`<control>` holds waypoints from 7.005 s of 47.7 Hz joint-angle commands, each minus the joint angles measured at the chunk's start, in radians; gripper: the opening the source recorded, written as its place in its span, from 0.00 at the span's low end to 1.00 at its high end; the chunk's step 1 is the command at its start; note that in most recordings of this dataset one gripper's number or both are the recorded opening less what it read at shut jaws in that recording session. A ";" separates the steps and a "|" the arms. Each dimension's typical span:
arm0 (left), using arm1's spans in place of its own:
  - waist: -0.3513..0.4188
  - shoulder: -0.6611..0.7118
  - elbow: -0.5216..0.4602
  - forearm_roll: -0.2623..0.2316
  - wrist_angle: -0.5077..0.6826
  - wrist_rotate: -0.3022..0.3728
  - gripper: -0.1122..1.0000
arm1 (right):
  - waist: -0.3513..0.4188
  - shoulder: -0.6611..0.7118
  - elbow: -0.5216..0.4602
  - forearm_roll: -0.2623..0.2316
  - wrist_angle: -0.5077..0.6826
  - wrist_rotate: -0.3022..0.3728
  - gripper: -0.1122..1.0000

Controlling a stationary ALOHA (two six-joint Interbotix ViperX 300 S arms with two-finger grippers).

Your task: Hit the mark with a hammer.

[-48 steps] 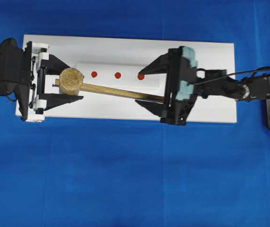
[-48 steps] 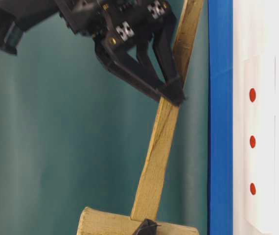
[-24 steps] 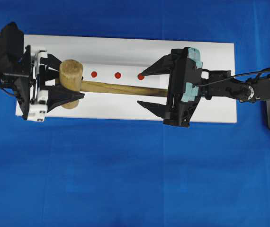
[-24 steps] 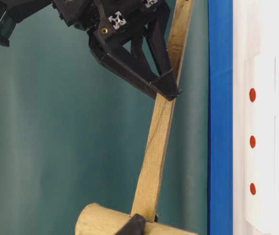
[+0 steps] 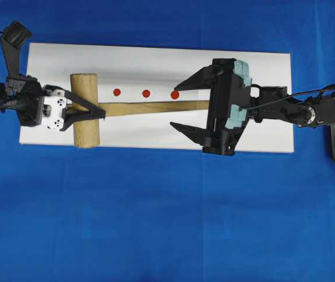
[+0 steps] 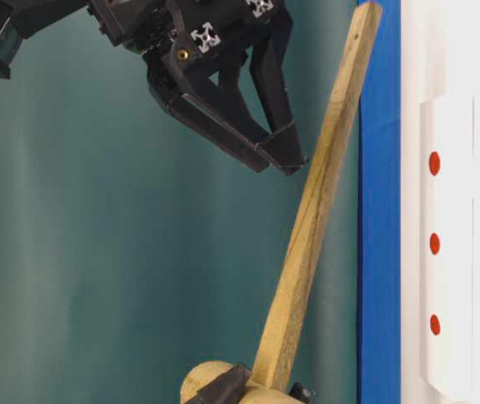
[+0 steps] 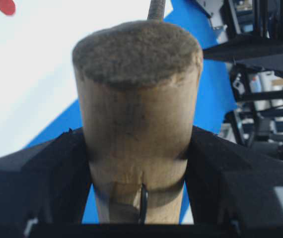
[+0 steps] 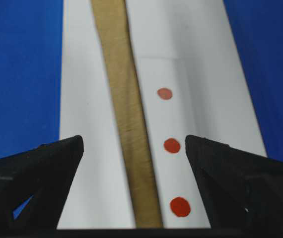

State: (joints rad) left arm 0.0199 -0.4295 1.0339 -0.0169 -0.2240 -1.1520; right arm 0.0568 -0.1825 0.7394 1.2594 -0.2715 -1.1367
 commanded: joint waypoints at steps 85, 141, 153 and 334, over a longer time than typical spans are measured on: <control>-0.002 -0.014 -0.055 0.006 0.095 -0.002 0.89 | -0.002 0.124 -0.081 -0.094 0.005 0.005 0.17; -0.031 -0.258 0.078 0.026 0.235 0.430 0.81 | 0.118 -0.015 0.040 0.015 0.018 0.100 0.17; -0.023 -0.259 0.081 0.023 0.233 0.893 0.81 | 0.307 0.032 0.012 0.115 -0.140 0.137 0.17; -0.043 -0.584 0.170 0.012 0.252 1.241 0.81 | 0.155 -0.454 0.279 0.212 -0.138 -0.063 0.81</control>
State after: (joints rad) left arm -0.0169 -0.9971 1.2118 -0.0046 0.0199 0.0813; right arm 0.2132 -0.5814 0.9894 1.4742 -0.4111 -1.1980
